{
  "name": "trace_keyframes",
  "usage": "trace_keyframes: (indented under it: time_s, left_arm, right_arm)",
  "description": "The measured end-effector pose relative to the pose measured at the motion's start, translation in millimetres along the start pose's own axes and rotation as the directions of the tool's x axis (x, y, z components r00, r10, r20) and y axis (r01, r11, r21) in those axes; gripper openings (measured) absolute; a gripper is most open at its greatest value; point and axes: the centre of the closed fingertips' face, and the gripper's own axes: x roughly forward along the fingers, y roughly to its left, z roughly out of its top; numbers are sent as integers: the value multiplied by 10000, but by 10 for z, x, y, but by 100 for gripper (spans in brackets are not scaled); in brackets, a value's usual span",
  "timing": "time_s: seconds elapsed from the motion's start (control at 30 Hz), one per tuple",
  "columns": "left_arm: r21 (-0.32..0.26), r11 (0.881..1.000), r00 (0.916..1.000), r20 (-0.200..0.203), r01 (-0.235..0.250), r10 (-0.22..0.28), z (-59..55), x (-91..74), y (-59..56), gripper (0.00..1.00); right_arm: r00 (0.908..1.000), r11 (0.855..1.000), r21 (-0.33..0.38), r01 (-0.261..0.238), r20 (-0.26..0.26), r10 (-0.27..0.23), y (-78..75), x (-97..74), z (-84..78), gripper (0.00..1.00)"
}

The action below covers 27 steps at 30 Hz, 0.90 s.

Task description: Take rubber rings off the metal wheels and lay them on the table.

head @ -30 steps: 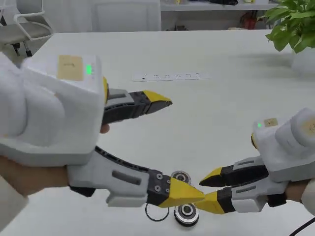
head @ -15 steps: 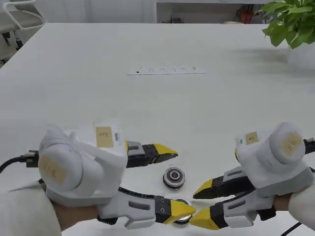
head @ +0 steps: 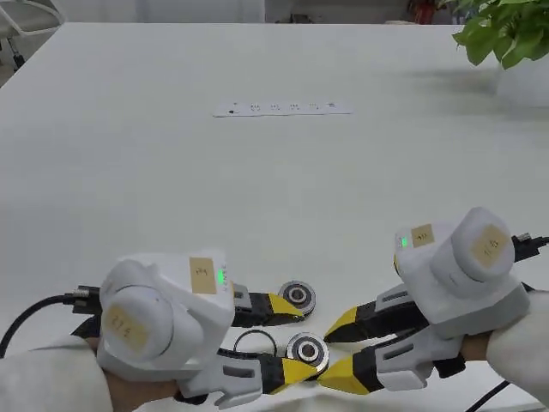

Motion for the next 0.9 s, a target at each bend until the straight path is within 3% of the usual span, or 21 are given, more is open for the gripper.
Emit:
trace_keyframes:
  time_s: [0.23,0.77,0.9]
  left_arm:
    - [8,10000,9999,-165,19,-18,-59,46,-26,25]
    - [-1312,9914,9999,121,-19,35,-57,34,0,19]
    - [-1216,9924,9998,95,-163,176,-60,36,21,16]
  right_arm:
    - [10000,9999,-148,10,-34,-10,3,8,4,24]
    - [9999,9997,-243,14,-107,-16,11,12,-9,21]
    - [9999,9998,-187,61,-115,-63,4,9,-13,21]
